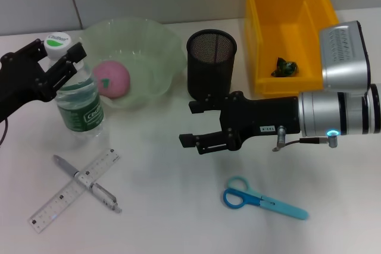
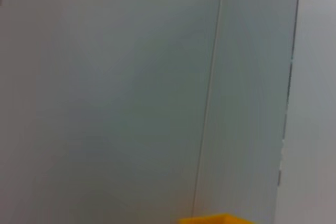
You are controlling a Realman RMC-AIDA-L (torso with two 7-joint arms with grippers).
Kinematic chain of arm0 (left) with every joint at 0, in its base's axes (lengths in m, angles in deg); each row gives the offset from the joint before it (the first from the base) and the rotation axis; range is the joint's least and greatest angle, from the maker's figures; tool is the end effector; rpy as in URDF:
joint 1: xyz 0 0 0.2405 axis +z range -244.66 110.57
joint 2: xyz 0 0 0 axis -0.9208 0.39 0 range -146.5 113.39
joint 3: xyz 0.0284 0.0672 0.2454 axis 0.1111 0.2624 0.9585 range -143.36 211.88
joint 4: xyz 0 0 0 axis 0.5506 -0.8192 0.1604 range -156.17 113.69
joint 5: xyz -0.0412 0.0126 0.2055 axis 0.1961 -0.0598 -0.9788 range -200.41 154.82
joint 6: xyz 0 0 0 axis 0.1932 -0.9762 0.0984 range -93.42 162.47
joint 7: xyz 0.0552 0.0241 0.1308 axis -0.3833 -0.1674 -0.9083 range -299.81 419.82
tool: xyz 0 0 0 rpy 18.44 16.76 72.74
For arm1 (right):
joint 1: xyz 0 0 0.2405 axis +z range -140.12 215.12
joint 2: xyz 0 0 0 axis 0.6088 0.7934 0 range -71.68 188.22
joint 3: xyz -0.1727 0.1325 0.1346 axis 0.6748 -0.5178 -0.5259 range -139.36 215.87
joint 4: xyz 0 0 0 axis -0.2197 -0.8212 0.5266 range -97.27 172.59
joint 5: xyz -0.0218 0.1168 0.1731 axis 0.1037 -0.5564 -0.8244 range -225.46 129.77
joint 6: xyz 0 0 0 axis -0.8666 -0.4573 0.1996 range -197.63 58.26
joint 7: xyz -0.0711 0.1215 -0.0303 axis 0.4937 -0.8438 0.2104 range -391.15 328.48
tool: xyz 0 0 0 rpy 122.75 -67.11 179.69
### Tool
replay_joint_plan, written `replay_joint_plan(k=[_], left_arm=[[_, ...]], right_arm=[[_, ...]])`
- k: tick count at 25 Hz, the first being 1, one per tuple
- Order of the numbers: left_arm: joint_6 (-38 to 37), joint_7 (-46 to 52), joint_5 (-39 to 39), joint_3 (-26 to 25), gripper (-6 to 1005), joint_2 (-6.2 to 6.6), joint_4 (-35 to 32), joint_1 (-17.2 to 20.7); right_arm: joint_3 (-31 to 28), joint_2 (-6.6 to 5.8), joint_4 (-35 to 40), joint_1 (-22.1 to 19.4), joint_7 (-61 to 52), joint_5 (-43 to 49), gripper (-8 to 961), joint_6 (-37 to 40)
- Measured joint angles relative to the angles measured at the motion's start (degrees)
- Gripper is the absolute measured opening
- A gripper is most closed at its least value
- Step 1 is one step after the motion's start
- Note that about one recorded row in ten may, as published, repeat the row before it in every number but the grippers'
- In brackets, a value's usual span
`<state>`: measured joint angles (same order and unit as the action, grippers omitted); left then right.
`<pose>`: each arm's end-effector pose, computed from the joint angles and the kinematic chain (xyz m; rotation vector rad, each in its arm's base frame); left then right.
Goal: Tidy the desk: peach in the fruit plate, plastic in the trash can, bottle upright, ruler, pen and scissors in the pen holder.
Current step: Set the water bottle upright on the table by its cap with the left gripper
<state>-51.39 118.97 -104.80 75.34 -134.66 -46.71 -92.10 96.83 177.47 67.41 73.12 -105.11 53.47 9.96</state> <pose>-0.2761 0.3293 0.0228 -2.2184 -0.4835 -1.0953 0.2206 0.3446 -0.0521 -2.8498 0.4565 0.6918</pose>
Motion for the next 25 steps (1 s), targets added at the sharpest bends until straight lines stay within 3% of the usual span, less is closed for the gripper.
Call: replay_joint_plan(k=[25], left_arm=[[6.6,-1.8,4.1,-1.3,523,-0.37,3.9,0.0]], right_arm=[[0.5,0.0,0.4,0.4,0.4,1.1,815,-2.3]])
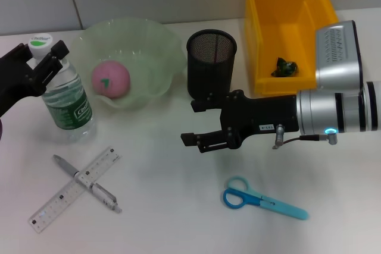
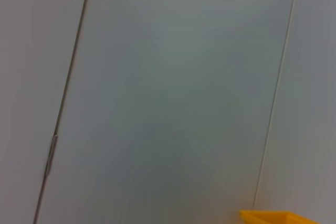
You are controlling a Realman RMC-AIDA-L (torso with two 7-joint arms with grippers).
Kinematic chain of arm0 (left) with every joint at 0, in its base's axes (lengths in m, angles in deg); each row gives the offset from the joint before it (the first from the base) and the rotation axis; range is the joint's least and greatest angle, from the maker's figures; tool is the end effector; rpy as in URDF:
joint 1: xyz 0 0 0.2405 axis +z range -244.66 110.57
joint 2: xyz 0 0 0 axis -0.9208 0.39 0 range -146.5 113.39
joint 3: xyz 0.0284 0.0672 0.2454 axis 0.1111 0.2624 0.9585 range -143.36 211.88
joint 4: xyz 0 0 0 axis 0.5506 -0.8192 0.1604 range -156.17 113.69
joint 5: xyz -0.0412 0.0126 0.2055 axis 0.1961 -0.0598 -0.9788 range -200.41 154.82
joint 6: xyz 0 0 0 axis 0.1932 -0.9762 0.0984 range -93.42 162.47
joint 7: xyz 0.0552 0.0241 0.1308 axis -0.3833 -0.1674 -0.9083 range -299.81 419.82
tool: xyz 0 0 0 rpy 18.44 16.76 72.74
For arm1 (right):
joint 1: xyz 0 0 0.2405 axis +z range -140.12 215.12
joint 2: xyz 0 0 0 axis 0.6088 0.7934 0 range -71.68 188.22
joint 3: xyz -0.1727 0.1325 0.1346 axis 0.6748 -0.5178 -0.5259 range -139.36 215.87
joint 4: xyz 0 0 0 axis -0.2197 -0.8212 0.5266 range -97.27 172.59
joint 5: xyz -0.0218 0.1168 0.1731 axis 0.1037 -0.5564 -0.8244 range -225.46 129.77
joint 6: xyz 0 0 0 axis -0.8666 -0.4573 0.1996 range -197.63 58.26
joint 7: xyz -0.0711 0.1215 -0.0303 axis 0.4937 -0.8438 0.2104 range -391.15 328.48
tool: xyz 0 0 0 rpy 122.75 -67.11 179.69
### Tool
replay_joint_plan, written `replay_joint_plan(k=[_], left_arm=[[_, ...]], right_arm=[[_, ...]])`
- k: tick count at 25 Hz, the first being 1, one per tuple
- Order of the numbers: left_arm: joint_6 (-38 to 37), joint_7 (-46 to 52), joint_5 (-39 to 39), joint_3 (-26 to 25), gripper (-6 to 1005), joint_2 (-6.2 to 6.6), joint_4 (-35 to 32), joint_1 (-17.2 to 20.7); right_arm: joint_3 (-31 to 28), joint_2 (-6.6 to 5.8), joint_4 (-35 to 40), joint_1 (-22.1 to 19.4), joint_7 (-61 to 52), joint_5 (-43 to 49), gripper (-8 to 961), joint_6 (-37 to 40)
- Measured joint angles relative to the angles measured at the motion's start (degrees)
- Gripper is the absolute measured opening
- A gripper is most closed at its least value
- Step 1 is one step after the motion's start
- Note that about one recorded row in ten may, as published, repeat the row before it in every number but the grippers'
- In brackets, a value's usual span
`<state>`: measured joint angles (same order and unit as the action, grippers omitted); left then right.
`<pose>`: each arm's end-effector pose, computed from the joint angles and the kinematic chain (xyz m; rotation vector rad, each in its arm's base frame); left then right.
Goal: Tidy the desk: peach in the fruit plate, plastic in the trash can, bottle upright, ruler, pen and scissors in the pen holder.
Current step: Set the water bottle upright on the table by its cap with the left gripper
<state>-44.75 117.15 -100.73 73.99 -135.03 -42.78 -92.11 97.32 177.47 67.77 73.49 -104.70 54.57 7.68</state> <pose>-0.2943 0.3360 0.0182 -2.0781 -0.6085 -1.0466 0.2225 0.3495 -0.0537 -2.8420 0.4307 0.6303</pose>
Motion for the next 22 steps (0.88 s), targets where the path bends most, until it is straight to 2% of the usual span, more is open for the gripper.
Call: replay_joint_plan(k=[22], left_arm=[[1.2,-4.3,0.9,0.0,553,-0.09,2.8,-0.3]], right_arm=[[0.4,-0.02,0.0,-0.1,0.8,0.2,814,-1.1]])
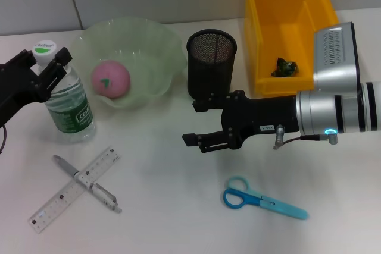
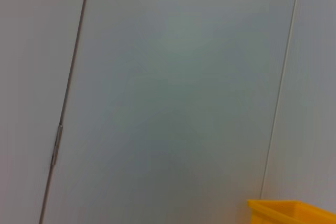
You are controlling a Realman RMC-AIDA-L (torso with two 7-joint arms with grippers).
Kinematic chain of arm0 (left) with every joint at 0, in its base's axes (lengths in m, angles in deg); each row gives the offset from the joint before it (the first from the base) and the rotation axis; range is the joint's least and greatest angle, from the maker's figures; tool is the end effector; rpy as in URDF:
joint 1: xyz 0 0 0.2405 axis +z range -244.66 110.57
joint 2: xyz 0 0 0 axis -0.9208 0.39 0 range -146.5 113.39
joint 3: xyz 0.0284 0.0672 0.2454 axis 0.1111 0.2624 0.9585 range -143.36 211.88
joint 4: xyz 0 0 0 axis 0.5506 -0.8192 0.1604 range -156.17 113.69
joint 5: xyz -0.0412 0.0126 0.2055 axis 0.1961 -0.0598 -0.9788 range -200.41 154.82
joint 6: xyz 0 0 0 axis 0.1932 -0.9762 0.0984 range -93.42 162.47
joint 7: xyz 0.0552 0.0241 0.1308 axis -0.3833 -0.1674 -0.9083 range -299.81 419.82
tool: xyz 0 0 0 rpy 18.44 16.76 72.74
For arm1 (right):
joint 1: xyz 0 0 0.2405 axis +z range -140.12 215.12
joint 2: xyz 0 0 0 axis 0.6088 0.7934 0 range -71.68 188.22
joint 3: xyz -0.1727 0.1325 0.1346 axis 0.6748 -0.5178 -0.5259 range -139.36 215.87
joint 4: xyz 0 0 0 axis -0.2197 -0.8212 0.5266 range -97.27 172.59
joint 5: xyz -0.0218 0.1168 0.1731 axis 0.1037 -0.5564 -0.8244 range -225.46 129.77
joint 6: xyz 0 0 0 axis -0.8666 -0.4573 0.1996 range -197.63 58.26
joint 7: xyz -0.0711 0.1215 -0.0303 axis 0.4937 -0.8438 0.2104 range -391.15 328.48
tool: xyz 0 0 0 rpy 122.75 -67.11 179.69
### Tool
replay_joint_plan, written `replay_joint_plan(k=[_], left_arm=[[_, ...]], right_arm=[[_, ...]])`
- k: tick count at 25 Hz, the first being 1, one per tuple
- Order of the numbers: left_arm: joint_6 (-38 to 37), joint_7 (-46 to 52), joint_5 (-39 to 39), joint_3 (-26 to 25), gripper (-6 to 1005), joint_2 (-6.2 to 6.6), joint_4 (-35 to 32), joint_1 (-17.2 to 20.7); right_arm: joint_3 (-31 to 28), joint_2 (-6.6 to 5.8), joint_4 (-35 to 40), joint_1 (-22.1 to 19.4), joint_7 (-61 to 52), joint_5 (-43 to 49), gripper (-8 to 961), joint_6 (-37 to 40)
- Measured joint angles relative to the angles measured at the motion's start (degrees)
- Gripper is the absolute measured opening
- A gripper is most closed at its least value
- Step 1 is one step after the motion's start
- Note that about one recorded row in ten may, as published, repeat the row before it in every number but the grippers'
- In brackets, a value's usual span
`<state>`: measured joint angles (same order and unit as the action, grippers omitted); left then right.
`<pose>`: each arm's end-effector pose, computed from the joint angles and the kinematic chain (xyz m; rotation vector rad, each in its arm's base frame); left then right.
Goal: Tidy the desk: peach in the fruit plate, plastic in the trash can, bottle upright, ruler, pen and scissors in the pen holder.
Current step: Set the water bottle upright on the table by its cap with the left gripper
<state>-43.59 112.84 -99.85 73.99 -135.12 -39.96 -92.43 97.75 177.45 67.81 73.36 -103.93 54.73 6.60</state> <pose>-0.2982 0.3341 0.0095 -2.0670 -0.5948 -1.0099 0.2249 0.3504 -0.0547 -2.8357 0.4136 0.6038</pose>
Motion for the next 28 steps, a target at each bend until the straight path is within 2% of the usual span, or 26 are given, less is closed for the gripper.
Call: replay_joint_plan(k=[28], left_arm=[[0.2,-3.8,2.5,0.2,592,-0.09,2.5,0.2]], right_arm=[[0.0,0.0,-0.2,0.2,0.0,0.0,815,-0.3]])
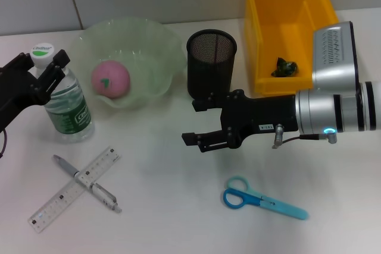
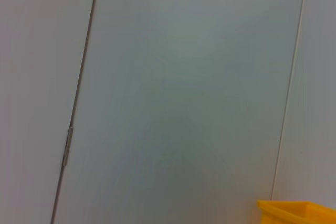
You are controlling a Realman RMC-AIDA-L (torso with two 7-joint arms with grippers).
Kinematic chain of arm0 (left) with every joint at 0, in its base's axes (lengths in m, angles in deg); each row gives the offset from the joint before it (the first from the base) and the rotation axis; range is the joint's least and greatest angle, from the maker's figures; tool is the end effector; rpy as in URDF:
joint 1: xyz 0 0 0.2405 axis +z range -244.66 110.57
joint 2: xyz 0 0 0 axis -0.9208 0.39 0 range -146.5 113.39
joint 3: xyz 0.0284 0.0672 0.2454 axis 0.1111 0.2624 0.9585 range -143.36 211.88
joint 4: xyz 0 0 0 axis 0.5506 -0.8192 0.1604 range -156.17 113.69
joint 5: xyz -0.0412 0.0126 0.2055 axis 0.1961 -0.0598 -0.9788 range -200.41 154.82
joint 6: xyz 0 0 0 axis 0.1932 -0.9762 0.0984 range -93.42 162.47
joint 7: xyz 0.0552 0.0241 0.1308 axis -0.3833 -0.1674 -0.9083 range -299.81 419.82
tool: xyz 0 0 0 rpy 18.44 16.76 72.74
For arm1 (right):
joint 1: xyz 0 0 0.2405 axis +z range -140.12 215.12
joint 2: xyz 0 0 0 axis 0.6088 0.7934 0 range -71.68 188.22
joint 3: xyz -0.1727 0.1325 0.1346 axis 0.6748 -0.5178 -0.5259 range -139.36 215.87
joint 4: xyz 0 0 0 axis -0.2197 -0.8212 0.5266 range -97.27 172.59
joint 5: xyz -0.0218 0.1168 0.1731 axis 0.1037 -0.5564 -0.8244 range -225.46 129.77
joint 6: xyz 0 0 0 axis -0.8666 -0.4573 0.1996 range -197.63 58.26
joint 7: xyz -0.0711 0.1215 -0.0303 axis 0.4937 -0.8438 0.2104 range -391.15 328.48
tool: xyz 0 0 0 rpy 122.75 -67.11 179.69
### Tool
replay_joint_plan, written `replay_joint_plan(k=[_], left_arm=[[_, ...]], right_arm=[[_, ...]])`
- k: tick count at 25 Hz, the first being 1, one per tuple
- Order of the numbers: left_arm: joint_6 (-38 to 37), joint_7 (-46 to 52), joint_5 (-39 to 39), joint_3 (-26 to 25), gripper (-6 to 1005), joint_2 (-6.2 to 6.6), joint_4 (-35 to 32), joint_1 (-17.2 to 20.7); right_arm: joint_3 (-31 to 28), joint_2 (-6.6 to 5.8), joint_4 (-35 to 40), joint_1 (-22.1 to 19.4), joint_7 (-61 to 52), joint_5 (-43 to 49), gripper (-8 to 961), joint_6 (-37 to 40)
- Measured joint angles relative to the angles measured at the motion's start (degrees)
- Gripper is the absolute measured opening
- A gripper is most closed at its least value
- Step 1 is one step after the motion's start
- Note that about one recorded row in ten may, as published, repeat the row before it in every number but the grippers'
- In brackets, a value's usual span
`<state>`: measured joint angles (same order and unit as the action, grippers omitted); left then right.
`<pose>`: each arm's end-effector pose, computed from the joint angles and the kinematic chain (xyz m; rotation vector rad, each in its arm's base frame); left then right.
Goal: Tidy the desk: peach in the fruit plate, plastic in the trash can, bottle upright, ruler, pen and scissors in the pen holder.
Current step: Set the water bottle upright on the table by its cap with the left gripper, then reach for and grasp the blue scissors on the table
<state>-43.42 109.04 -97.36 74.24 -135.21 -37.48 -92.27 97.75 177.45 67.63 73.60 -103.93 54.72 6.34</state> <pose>-0.3017 0.3305 0.0051 -2.0333 -0.5836 -1.0011 0.2243 0.3515 -0.0551 -2.8345 0.4130 0.6015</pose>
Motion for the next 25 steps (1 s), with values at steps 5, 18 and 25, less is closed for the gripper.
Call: replay_joint_plan(k=[5,18,25], left_arm=[[-0.1,0.0,0.0,-0.1,599,0.0,0.0,0.0],[-0.3,0.0,0.1,0.2,617,0.0,0.0,0.1],[-0.6,0.0,0.1,0.2,634,0.02,-0.1,0.2]], right_arm=[[0.0,0.0,0.0,0.0,0.0,0.0,814,0.0],[0.0,0.0,0.2,0.0,-0.2,0.0,811,0.0],[0.0,0.0,0.2,0.0,-0.4,0.0,812,0.0]])
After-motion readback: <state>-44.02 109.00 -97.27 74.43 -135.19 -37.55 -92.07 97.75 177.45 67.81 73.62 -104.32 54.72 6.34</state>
